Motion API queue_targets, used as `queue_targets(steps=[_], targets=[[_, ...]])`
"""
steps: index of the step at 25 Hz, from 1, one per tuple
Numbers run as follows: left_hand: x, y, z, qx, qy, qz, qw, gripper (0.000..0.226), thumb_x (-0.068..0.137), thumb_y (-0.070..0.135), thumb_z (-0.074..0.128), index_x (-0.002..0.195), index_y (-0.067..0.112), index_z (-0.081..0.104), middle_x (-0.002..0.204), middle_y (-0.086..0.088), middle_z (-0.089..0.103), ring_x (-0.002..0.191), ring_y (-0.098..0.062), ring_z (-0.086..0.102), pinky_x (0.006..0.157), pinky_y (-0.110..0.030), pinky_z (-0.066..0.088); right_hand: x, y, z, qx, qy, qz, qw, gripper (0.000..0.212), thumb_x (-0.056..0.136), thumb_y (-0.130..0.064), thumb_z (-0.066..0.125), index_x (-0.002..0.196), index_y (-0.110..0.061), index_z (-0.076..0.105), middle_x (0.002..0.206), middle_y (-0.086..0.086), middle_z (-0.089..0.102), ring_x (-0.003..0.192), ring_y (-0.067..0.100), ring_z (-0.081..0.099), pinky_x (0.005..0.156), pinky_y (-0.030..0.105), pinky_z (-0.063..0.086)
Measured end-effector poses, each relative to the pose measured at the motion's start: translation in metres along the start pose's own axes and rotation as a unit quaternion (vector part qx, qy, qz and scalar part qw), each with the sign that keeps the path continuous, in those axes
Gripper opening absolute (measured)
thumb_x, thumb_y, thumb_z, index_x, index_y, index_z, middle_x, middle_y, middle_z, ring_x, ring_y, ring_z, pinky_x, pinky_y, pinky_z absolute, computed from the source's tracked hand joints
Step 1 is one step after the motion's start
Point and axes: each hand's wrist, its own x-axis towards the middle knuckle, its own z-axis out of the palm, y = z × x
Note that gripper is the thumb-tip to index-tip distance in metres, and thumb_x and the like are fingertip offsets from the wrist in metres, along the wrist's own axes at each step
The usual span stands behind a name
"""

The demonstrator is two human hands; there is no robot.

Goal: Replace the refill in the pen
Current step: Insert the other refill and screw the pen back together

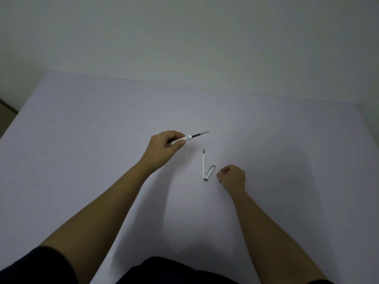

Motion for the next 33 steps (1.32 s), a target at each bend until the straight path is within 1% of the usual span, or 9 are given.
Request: queue_targets(steps=[3,5,8,11,13,17,22,27,33], targets=[[0.0,0.0,0.003,-0.001,-0.004,-0.003,1.0,0.011,0.087,0.022,0.061,0.094,0.025,0.068,0.076,0.014,0.062,0.061,0.005,0.051,0.055,-0.003,0.037,0.003,0.0,-0.005,0.027,0.006,0.011,1.0,0.02,0.08,-0.012,0.064,0.096,-0.002,0.069,0.092,0.014,0.073,0.085,0.026,0.064,0.075,0.031,0.051],[0.0,-0.002,0.003,0.005,-0.008,-0.007,1.0,0.011,0.087,0.023,0.06,0.095,0.025,0.068,0.077,0.012,0.062,0.064,-0.001,0.051,0.055,-0.005,0.038,0.004,-0.01,-0.012,0.135,-0.002,0.017,0.991,0.016,0.081,-0.014,0.062,0.093,-0.009,0.071,0.086,0.01,0.072,0.077,0.019,0.059,0.072,0.028,0.045],[-0.001,-0.006,0.002,0.026,-0.021,-0.01,0.999,0.011,0.087,0.023,0.06,0.095,0.025,0.068,0.08,0.007,0.064,0.069,-0.009,0.052,0.057,-0.008,0.038,0.002,-0.031,-0.022,0.358,-0.064,0.009,0.932,0.007,0.084,-0.014,0.063,0.08,-0.018,0.068,0.072,0.0,0.071,0.073,0.012,0.061,0.072,0.024,0.048],[-0.003,-0.009,0.0,0.056,-0.033,-0.005,0.998,0.011,0.088,0.022,0.059,0.095,0.026,0.067,0.082,0.008,0.064,0.073,-0.013,0.053,0.061,-0.016,0.039,-0.004,-0.045,-0.028,0.507,-0.1,-0.003,0.856,0.01,0.087,-0.012,0.063,0.081,-0.019,0.065,0.077,-0.003,0.07,0.074,0.004,0.067,0.076,0.018,0.053],[-0.004,-0.01,0.0,0.066,-0.034,0.0,0.997,0.012,0.088,0.022,0.059,0.095,0.026,0.067,0.08,0.013,0.062,0.073,-0.01,0.052,0.062,-0.017,0.038,-0.006,-0.052,-0.03,0.558,-0.104,-0.01,0.823,0.008,0.089,-0.011,0.06,0.086,-0.016,0.065,0.081,-0.004,0.071,0.076,0.002,0.069,0.074,0.015,0.055],[-0.005,-0.01,0.0,0.069,-0.031,0.008,0.997,0.012,0.088,0.021,0.059,0.096,0.024,0.067,0.079,0.012,0.061,0.072,-0.012,0.052,0.061,-0.018,0.038,-0.01,-0.062,-0.032,0.604,-0.111,-0.017,0.789,0.009,0.09,-0.007,0.057,0.087,-0.013,0.064,0.078,-0.005,0.073,0.078,0.004,0.069,0.073,0.013,0.055],[-0.003,-0.009,0.0,0.072,-0.031,0.012,0.997,0.013,0.088,0.022,0.059,0.098,0.022,0.067,0.081,0.01,0.061,0.071,-0.009,0.051,0.062,-0.018,0.038,-0.013,-0.067,-0.031,0.603,-0.117,-0.028,0.788,0.01,0.09,-0.006,0.057,0.087,-0.012,0.064,0.076,-0.006,0.073,0.078,0.004,0.069,0.071,0.013,0.055],[-0.004,-0.008,0.002,0.067,-0.035,0.01,0.997,0.013,0.088,0.021,0.059,0.097,0.022,0.067,0.084,0.005,0.064,0.075,-0.015,0.053,0.063,-0.019,0.039,-0.016,-0.068,-0.03,0.597,-0.121,-0.042,0.792,0.009,0.09,-0.006,0.058,0.088,-0.012,0.064,0.08,-0.003,0.072,0.081,0.006,0.069,0.072,0.013,0.054],[-0.003,-0.004,0.004,0.078,-0.042,0.023,0.996,0.015,0.088,0.021,0.059,0.1,0.02,0.067,0.089,0.002,0.066,0.079,-0.017,0.055,0.063,-0.019,0.039,-0.019,-0.071,-0.027,0.557,-0.135,-0.068,0.817,0.007,0.088,-0.009,0.061,0.088,-0.015,0.064,0.083,-0.003,0.072,0.081,0.005,0.07,0.077,0.015,0.054]])
